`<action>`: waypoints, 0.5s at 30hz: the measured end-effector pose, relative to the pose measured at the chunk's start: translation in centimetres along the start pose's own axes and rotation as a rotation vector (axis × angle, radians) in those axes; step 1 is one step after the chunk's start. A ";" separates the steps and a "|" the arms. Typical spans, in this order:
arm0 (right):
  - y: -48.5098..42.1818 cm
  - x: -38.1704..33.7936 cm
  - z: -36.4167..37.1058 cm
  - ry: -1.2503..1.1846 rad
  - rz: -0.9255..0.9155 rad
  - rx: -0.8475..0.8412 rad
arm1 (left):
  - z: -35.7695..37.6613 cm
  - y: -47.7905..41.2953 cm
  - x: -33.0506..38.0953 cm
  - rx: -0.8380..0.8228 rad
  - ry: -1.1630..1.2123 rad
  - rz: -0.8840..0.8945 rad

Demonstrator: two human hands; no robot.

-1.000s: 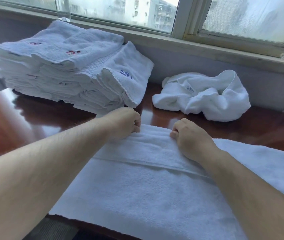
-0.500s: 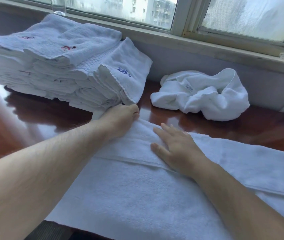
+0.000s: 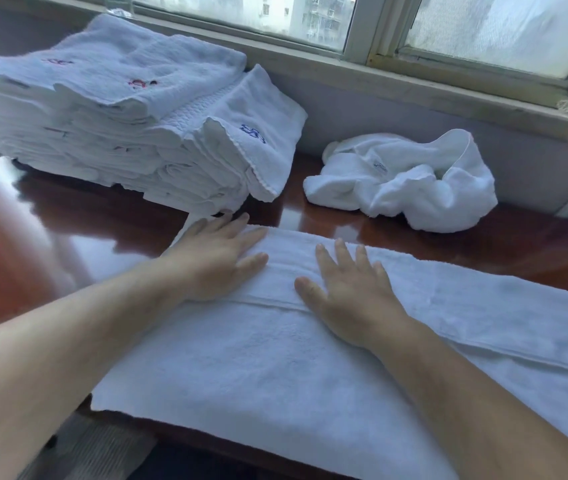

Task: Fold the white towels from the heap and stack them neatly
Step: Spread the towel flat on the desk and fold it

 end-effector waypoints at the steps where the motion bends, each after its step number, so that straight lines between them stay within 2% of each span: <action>1: -0.6 -0.1 -0.2 0.002 -0.007 -0.008 | -0.2 -0.1 -0.1 0.001 -0.001 -0.009; 5: -1.2 -0.4 -0.3 0.014 -0.017 -0.002 | -0.6 0.2 -0.3 0.080 0.019 -0.001; 10: 0.5 -1.5 -0.8 0.003 -0.051 0.189 | -0.5 2.7 -1.2 0.234 0.082 0.032; 15: 2.6 -2.9 -0.3 -0.075 -0.073 0.137 | 0.0 4.5 -2.5 0.109 0.084 -0.007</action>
Point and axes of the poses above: each hand's wrist, its own y-axis away from the middle knuckle, its own z-axis out of the palm, x = y × z, the point moved 4 cm from there along -y, towards the middle knuckle, and after that the axes turned 3 degrees about -y, right-handed, at the moved point
